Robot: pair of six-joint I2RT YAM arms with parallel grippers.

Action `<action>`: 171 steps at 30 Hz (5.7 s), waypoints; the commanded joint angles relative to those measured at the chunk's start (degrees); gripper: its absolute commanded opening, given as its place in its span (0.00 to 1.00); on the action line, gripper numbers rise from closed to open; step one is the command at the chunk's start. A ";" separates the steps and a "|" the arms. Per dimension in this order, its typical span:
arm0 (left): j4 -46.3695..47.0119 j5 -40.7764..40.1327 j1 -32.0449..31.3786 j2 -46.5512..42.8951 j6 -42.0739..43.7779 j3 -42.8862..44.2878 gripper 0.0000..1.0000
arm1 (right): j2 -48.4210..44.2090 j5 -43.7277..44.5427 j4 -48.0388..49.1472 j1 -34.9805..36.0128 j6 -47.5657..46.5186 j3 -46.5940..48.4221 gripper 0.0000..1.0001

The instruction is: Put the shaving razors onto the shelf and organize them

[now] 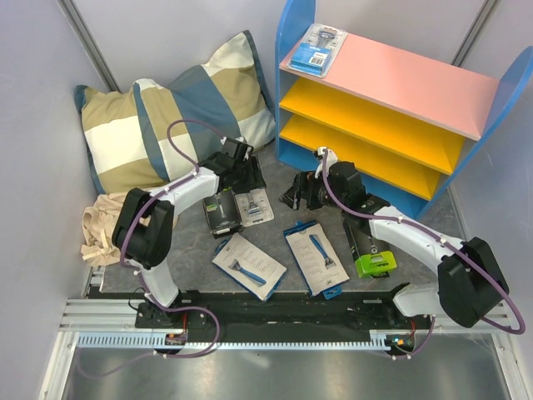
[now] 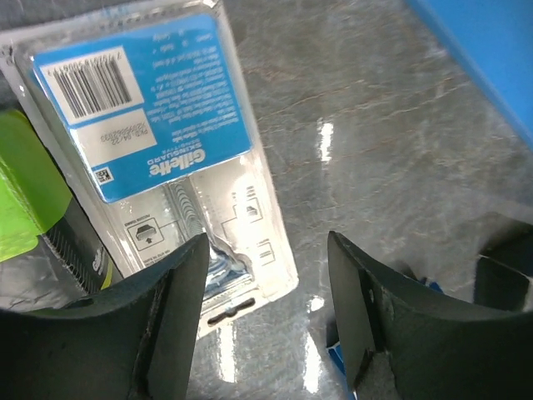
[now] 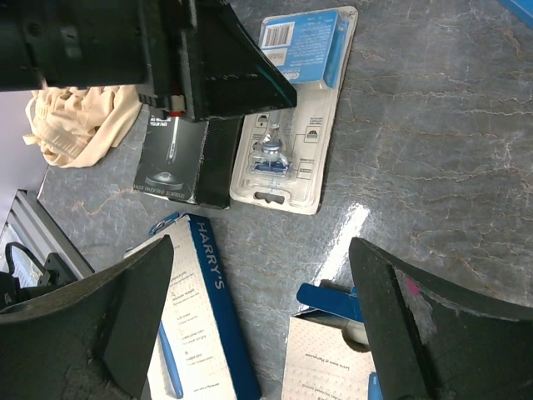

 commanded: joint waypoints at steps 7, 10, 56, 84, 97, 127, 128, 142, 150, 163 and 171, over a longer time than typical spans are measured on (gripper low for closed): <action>-0.28 -6.10 -0.44 4.47 -1.96 2.58 0.63 | -1.03 0.57 3.02 0.12 -0.08 -0.97 0.95; -0.81 -6.81 -0.53 6.41 -1.70 3.19 0.61 | -0.95 0.31 3.46 0.12 0.10 -1.15 0.95; -4.15 -8.39 -1.32 -15.11 0.15 1.35 0.02 | 0.54 -7.16 13.28 2.58 7.21 -1.32 0.88; -4.15 -5.31 -4.04 -22.76 -0.99 0.30 0.02 | 10.48 -9.18 27.98 6.10 16.27 0.70 0.51; -3.89 -6.89 -4.04 -24.43 0.85 0.12 0.29 | 8.37 -8.83 28.25 6.10 16.10 -0.88 0.08; -15.05 -27.72 -2.02 -38.32 11.05 4.87 1.00 | -0.06 -8.75 7.53 6.10 8.37 13.96 0.05; -15.14 -27.81 -2.02 -38.23 10.87 4.26 1.00 | -0.50 -8.74 6.37 6.01 7.93 15.19 0.05; -15.14 -27.64 -1.76 -34.55 10.52 0.56 1.00 | 0.72 1.09 -13.14 4.17 -1.39 41.73 0.06; -14.61 -24.83 -1.76 -31.64 9.82 -0.58 1.00 | 5.47 2.24 -16.66 -4.96 -0.95 54.74 0.08; -11.01 -22.63 -1.76 -29.09 8.59 -7.08 1.00 | 9.95 -0.30 -18.60 -18.59 4.04 61.43 0.08; -9.95 -21.14 -1.76 -27.25 7.97 -8.84 1.00 | 11.01 -5.66 -16.58 -26.16 8.36 60.12 0.08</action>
